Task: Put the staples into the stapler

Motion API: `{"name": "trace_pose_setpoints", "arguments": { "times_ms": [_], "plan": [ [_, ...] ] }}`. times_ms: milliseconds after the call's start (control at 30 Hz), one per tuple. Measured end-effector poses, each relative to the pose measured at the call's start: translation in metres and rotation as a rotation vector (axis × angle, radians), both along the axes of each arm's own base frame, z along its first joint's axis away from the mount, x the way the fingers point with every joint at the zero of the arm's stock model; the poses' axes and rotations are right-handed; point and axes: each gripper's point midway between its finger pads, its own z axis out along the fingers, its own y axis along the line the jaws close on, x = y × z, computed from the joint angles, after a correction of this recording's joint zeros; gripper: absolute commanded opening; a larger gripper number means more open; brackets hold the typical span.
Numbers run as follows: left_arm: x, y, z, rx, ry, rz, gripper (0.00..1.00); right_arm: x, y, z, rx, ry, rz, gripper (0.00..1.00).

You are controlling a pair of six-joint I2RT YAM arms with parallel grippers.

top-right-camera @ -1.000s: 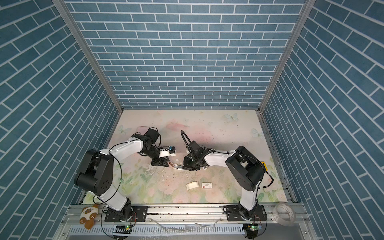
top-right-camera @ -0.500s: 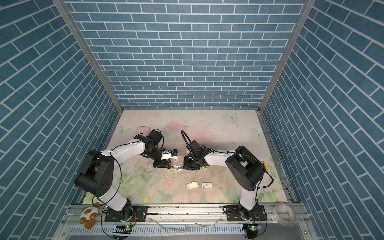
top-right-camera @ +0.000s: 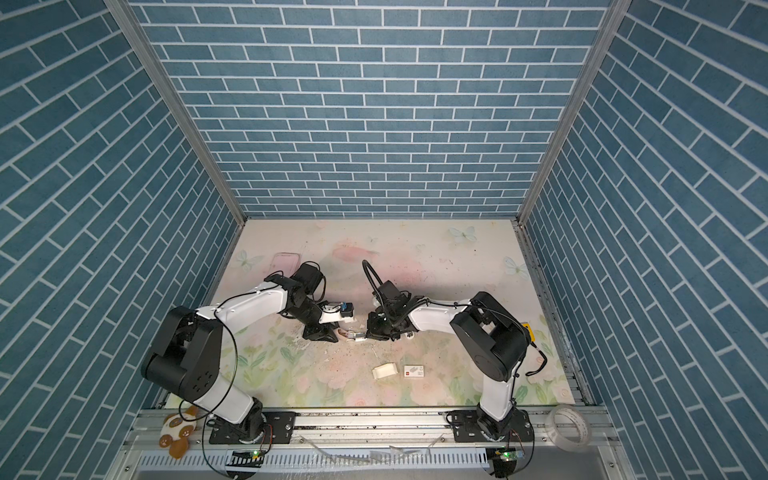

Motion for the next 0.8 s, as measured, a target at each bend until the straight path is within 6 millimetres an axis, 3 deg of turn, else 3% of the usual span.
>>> {"name": "trace_pose_setpoints", "arguments": {
  "times_ms": [800],
  "plan": [
    [0.0049,-0.0028,0.0040,-0.017,-0.018,0.033,0.25,0.0008,0.0007,0.0002,0.007,0.001,0.000,0.06]
  ]
}}
